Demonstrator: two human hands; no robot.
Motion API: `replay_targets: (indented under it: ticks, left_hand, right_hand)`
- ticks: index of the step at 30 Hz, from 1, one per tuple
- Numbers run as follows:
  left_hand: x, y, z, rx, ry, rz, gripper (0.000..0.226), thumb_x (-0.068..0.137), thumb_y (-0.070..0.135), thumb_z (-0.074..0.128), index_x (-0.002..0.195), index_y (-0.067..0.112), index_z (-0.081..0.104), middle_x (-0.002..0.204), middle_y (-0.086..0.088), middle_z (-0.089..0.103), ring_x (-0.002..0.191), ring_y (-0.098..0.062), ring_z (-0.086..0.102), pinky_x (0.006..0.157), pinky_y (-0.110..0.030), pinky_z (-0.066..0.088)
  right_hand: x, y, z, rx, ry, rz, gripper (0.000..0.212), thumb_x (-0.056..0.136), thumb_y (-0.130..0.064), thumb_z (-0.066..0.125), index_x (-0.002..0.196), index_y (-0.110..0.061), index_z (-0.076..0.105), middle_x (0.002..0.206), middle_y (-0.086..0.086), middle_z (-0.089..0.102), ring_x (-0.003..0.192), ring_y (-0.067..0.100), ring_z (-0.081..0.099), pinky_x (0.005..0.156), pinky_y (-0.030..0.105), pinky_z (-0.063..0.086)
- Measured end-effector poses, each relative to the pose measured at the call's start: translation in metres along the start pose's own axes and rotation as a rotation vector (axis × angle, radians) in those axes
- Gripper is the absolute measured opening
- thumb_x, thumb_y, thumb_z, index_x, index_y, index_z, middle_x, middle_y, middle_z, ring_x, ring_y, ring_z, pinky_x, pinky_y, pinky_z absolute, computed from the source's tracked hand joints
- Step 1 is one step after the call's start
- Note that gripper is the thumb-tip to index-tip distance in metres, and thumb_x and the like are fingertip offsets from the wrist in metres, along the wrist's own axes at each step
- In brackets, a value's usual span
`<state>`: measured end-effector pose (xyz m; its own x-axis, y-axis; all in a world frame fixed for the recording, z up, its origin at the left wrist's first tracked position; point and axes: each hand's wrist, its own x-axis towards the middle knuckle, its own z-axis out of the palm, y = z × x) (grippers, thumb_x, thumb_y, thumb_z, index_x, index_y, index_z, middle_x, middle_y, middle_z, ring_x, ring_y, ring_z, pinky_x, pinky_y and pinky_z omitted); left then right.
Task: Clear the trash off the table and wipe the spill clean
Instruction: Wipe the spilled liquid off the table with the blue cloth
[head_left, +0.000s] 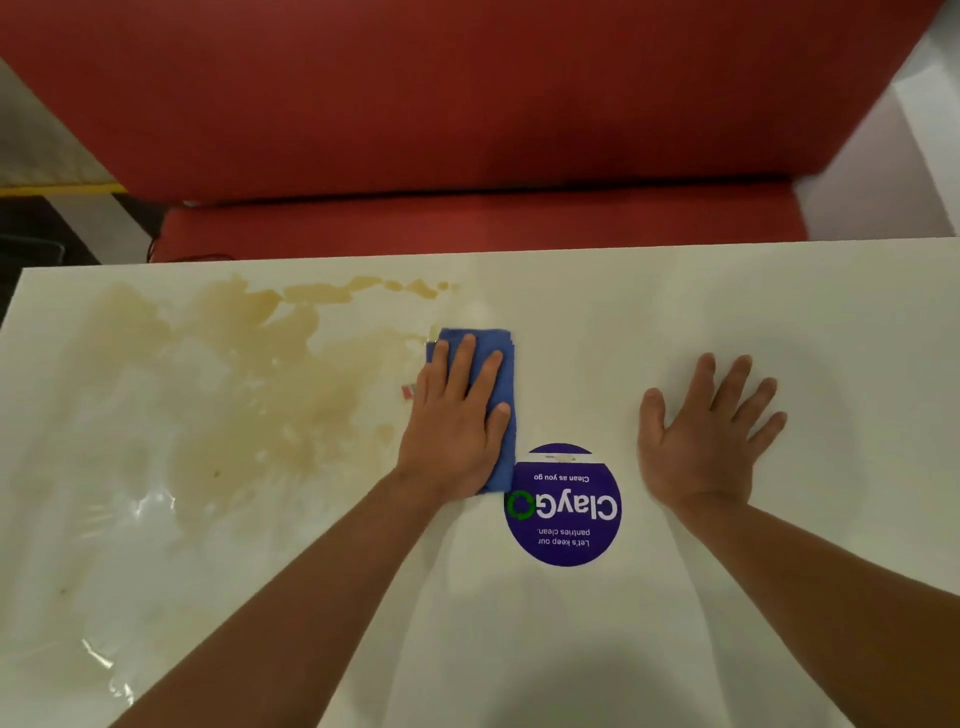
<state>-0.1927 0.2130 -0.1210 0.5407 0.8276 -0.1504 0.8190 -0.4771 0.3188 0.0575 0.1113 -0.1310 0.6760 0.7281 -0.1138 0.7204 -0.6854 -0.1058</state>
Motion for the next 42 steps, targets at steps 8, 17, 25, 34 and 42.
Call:
replay_targets:
  ticks: [8, 17, 25, 34, 42]
  left_hand:
    - [0.083, -0.013, -0.019, 0.021, 0.003, -0.191, 0.065, 0.107, 0.050, 0.020, 0.163, 0.019, 0.008, 0.170, -0.013, -0.001, 0.155, -0.040, -0.005, 0.126, -0.054, 0.003]
    - [-0.067, 0.016, 0.014, -0.018, 0.022, -0.136, 0.060, 0.107, 0.045, 0.027, 0.160, 0.016, 0.025, 0.168, -0.014, 0.017, 0.154, -0.037, 0.009, 0.124, -0.050, 0.015]
    - [0.051, -0.021, -0.020, 0.029, 0.013, -0.198, 0.065, 0.105, 0.049, 0.023, 0.161, 0.016, 0.021, 0.169, -0.017, 0.010, 0.154, -0.042, 0.006, 0.125, -0.052, 0.008]
    - [0.032, 0.011, -0.010, 0.064, -0.010, -0.359, 0.067, 0.107, 0.048, 0.018, 0.163, 0.015, -0.002, 0.168, -0.019, -0.008, 0.154, -0.042, -0.008, 0.126, -0.053, 0.001]
    - [-0.002, 0.025, 0.001, 0.059, -0.014, -0.371, 0.073, 0.102, 0.052, 0.010, 0.163, 0.013, 0.004, 0.168, -0.023, -0.001, 0.153, -0.047, -0.002, 0.125, -0.055, 0.002]
  right_hand:
    - [0.000, -0.001, -0.003, -0.003, -0.013, 0.004, 0.074, 0.101, -0.058, 0.025, 0.160, -0.014, 0.016, 0.168, 0.022, 0.008, 0.153, 0.049, 0.003, 0.121, 0.068, 0.007]
    - [0.000, 0.000, -0.002, 0.029, -0.008, 0.003, 0.080, 0.096, -0.062, 0.020, 0.158, -0.013, 0.015, 0.168, 0.022, 0.008, 0.153, 0.049, 0.002, 0.121, 0.068, 0.006]
    - [0.000, -0.001, -0.002, 0.025, 0.011, 0.005, 0.077, 0.097, -0.059, 0.025, 0.158, -0.013, 0.017, 0.168, 0.022, 0.010, 0.153, 0.049, 0.004, 0.121, 0.068, 0.007]
    - [0.000, -0.001, -0.002, 0.054, 0.002, -0.003, 0.079, 0.096, -0.061, 0.022, 0.158, -0.015, 0.014, 0.168, 0.020, 0.006, 0.154, 0.047, 0.000, 0.121, 0.067, 0.003]
    - [0.002, -0.001, -0.001, 0.051, 0.000, -0.008, 0.075, 0.099, -0.058, 0.028, 0.158, -0.014, 0.014, 0.168, 0.021, 0.006, 0.153, 0.048, 0.000, 0.121, 0.068, 0.003]
